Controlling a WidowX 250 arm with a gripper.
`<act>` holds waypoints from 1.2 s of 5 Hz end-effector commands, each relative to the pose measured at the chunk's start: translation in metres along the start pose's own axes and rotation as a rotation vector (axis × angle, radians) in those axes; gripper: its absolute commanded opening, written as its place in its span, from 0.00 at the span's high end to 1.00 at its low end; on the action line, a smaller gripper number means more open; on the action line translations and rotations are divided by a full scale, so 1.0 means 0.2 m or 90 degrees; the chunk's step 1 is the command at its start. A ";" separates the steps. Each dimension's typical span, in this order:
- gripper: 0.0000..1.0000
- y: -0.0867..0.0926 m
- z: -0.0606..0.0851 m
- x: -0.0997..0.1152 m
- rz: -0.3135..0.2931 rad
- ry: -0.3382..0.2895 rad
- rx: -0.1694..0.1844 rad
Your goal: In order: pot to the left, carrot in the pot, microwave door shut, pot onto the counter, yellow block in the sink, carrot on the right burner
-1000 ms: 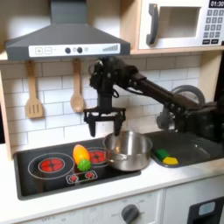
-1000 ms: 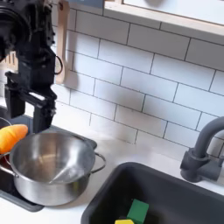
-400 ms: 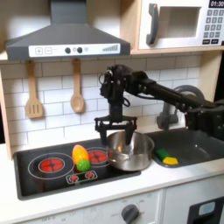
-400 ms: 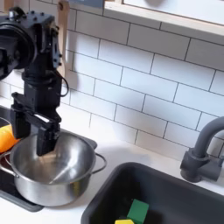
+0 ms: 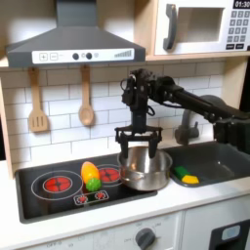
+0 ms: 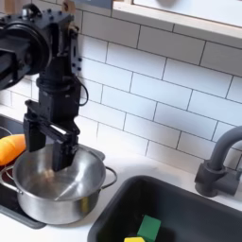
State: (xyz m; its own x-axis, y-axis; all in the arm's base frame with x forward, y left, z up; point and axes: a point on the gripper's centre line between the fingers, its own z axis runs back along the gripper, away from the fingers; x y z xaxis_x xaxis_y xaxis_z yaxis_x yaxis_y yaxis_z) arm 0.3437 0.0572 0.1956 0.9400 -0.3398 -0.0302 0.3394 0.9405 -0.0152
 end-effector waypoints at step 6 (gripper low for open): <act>0.00 0.02 -0.14 -0.09 0.125 0.053 0.032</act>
State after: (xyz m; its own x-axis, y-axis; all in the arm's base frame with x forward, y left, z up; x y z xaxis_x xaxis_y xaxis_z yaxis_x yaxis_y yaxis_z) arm 0.3248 0.0648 0.1655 0.9813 -0.1526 -0.1172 0.1586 0.9864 0.0439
